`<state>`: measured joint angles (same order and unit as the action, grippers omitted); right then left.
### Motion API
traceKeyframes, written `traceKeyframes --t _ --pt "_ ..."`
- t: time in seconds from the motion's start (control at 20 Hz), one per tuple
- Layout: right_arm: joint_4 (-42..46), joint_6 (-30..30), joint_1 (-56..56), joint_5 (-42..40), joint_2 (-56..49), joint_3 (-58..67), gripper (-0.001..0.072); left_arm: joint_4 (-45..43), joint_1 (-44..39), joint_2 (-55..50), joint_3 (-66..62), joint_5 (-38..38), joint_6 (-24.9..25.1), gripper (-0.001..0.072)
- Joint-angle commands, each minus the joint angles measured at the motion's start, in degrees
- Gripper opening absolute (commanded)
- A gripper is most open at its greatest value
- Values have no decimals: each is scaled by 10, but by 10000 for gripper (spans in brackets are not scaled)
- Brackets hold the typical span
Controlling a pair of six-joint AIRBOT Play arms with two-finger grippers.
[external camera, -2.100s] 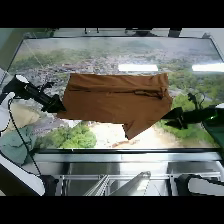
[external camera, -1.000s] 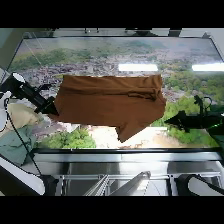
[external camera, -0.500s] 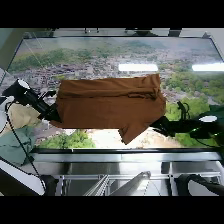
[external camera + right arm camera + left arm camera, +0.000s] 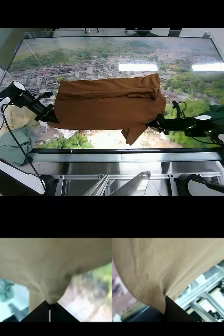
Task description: Fold the shirts.
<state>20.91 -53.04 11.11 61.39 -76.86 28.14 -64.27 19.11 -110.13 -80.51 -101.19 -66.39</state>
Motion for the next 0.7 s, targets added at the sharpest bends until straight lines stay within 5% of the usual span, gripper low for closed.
traceKeyframes --t 0.0,0.2,0.35,0.65 --pt "66 -18 77 99 65 2 23 -2 34 16 0 -40 -16 30" --pt "73 -31 94 136 134 2 23 -1 36 65 1 -56 -17 30" --pt "2 -18 78 139 155 17 24 62 28 115 11 -55 8 31" --pt "-14 -14 56 72 39 201 24 90 11 77 -118 -26 -18 31"
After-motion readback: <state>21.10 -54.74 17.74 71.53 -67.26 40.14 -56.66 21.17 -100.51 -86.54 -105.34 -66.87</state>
